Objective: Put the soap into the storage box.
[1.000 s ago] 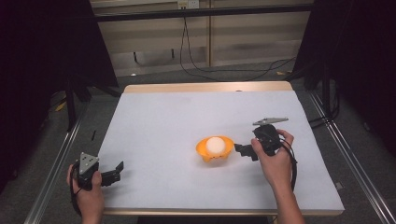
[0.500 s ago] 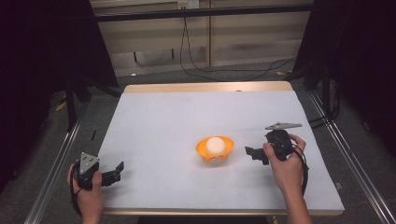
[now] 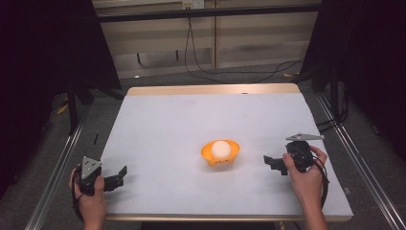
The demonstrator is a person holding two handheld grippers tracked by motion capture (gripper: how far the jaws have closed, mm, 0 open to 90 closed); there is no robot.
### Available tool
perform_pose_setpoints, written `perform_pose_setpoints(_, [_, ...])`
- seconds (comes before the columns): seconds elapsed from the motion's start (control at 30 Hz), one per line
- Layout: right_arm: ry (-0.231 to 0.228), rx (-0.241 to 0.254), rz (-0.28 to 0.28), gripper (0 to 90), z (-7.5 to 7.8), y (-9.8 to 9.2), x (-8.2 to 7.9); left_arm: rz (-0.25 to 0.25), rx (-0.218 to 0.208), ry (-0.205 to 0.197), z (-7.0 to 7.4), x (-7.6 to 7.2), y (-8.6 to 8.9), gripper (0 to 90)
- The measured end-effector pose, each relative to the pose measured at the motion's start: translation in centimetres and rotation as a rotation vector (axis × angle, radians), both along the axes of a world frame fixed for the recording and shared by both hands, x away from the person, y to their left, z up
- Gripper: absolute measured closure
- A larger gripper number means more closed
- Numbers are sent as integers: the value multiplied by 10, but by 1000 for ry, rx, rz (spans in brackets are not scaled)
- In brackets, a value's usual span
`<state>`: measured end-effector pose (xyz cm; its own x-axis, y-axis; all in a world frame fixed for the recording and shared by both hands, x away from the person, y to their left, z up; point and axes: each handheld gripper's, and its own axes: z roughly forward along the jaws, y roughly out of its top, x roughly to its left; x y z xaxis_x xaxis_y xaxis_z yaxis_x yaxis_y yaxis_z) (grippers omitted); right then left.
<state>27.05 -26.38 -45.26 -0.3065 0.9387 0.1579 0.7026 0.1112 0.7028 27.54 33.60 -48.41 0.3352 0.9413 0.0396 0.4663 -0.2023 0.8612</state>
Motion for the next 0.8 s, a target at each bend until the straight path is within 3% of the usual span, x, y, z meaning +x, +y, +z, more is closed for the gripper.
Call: perform_pose_setpoints(0.8, [-39, 16, -116, 14, -15, -57, -40, 2, 5, -3, 0, 0, 0, 2])
